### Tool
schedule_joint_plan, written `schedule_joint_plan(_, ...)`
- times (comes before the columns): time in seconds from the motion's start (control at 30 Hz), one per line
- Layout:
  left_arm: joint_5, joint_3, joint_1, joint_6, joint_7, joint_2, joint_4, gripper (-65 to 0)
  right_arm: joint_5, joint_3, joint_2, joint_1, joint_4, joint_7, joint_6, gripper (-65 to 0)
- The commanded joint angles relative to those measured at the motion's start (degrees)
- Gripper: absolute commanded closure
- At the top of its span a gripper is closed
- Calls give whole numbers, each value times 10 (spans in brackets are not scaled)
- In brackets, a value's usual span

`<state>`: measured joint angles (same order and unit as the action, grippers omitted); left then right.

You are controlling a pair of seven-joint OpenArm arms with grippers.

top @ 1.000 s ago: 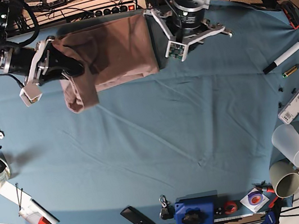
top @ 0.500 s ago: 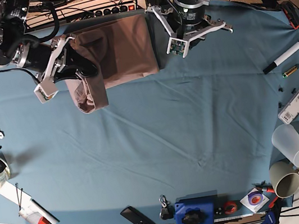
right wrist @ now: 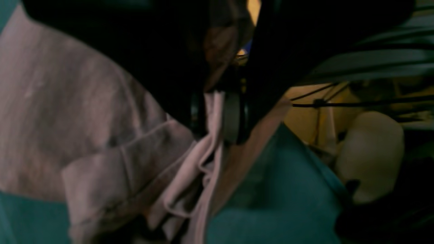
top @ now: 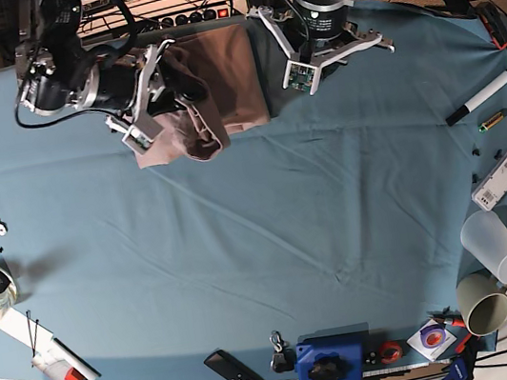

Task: Fold the T-shirt properly
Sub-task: 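Lower the folded end onto the stack and adjust it with the right gripper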

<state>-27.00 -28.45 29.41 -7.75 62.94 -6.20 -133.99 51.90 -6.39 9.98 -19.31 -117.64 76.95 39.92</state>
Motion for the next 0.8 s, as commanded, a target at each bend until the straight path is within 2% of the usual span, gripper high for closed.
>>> schedule_joint_plan(0.0, -7, -3, 3, -2, -12, 3, -10, -84, 2, 1, 0, 4, -9, -16, 1, -114)
schedule_joint_plan(0.07, -7, -3, 5, -2, -12, 3, -10, -84, -11, 2, -3, 5, -9, -26, 1, -170)
schedule_joint_plan(0.1, -7, -3, 5, -2, -12, 3, -10, -84, -14, 2, -5, 8, -9, -36, 1, -179)
schedule_joint_plan(0.2, -7, -3, 9, -2, -12, 3, -10, -84, -14, 2, -13, 29, -9, -55, 1, -179)
schedule_joint_plan(0.37, -7, -3, 11, -2, -12, 3, -10, -84, -14, 3, -21, 63, -9, -46, 1, -178)
schedule_joint_plan(0.6, -7, -3, 11, -2, -12, 3, -10, -84, -10, 33, -28, 60, -9, -31, 1, -178)
schedule_joint_plan(0.77, -7, -3, 11, -2, -12, 3, -10, -84, 8, 14, -29, 60, -28, -30, 1, -178)
